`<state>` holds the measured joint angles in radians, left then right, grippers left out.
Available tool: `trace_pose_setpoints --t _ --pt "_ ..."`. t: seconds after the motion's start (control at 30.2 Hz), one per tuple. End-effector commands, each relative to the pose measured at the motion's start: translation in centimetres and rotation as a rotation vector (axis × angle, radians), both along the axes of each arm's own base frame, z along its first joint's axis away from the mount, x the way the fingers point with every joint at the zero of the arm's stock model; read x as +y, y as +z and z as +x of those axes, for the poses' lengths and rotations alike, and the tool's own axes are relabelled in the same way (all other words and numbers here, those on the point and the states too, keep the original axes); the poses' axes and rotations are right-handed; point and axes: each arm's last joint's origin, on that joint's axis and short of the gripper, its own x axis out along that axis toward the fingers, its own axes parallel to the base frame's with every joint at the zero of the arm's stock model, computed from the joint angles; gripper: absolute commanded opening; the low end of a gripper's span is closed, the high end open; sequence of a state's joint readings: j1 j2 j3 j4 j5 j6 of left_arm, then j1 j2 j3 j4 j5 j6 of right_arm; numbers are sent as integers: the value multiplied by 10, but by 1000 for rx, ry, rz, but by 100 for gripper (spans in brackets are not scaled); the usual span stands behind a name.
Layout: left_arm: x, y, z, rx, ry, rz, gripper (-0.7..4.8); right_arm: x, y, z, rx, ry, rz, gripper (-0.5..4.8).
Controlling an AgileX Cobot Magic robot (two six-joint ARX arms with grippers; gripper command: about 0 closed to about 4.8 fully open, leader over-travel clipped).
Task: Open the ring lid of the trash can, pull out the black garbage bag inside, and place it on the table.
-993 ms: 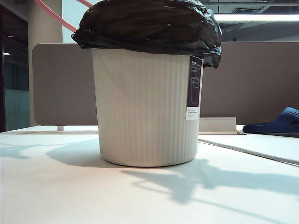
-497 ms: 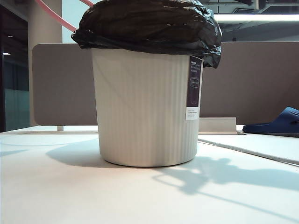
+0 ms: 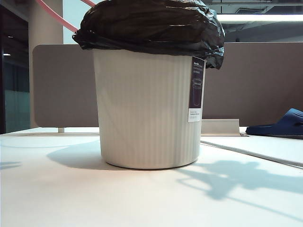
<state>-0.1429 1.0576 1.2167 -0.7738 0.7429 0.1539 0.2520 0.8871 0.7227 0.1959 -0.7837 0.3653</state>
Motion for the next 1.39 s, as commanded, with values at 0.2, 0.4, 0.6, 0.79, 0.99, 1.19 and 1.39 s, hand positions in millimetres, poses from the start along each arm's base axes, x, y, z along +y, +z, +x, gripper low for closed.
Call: trace_pose_setpoints --t 0.2,0.4,0.6,0.79,0.99,1.19,1.39 --pt "-2 -43 8 145 -55 -123 224 -1 1 -4 22 5 -4 194" --pt "1 -65 15 200 -83 -258 252 -1 1 -5 28 6 -4 194" --pt "11 -84 22 226 -11 -323 252 -1 1 -5 29 7 -4 194" --pt "11 -104 27 232 58 -426 252 -1 1 -6 26 5 -4 193" --pt "10 -114 28 210 125 -507 252 -1 1 -6 27 2 -6 194" --pt "8 -120 28 212 137 -547 252 -1 1 -6 25 -2 -7 194" --pt "6 -119 32 217 151 -602 252 -1 1 -6 25 -5 -7 194"
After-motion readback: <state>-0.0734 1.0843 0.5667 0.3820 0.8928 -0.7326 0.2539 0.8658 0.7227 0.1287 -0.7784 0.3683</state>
